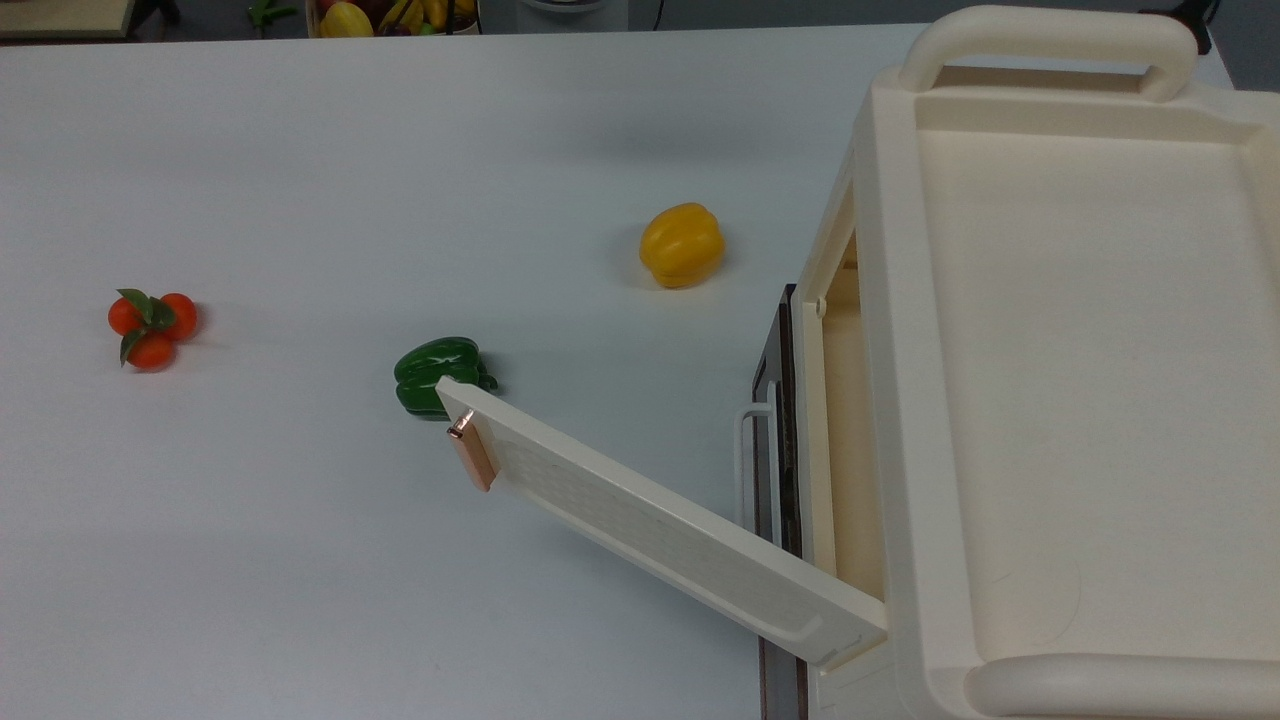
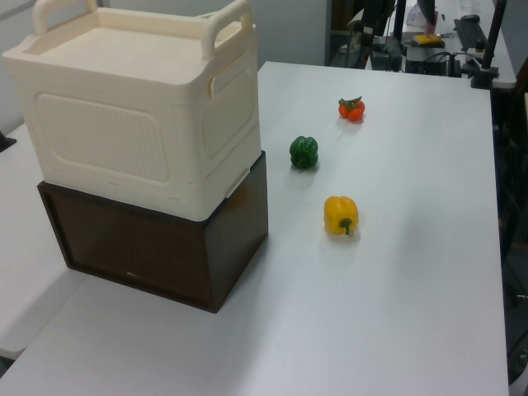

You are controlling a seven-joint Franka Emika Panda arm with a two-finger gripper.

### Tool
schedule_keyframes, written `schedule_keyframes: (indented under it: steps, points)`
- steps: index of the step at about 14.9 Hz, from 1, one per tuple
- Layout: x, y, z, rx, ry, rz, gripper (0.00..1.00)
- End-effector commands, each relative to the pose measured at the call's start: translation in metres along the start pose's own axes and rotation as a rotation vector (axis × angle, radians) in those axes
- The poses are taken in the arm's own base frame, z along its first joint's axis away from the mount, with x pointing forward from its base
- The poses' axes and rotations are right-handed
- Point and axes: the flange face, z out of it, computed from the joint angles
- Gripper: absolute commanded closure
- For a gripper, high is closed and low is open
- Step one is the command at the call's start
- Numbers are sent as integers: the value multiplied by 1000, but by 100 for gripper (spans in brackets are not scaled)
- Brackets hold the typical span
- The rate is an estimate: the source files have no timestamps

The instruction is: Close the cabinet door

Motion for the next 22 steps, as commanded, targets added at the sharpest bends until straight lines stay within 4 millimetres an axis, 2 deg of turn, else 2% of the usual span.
schedule_keyframes:
  steps: [1,3,5,7,9,10,13,14,16,17,18,19,22]
  points:
    - [-2,4,-2,23,22,-5,0]
    - [-2,4,-3,23,24,-3,0]
    - [-1,4,-1,23,22,-7,19]
    - [-1,3,-1,27,24,-5,45]
    - [2,0,-1,64,31,1,84]
    - [5,-2,-2,82,58,9,98]
    - [26,1,10,106,123,41,100]
    - [33,3,7,140,163,74,100]
    - [52,14,12,178,250,136,100]
    - [65,21,19,190,304,163,100]
    - [78,25,17,227,377,194,100]
    - [92,29,25,269,427,231,100]
    - [133,53,32,373,673,435,100]
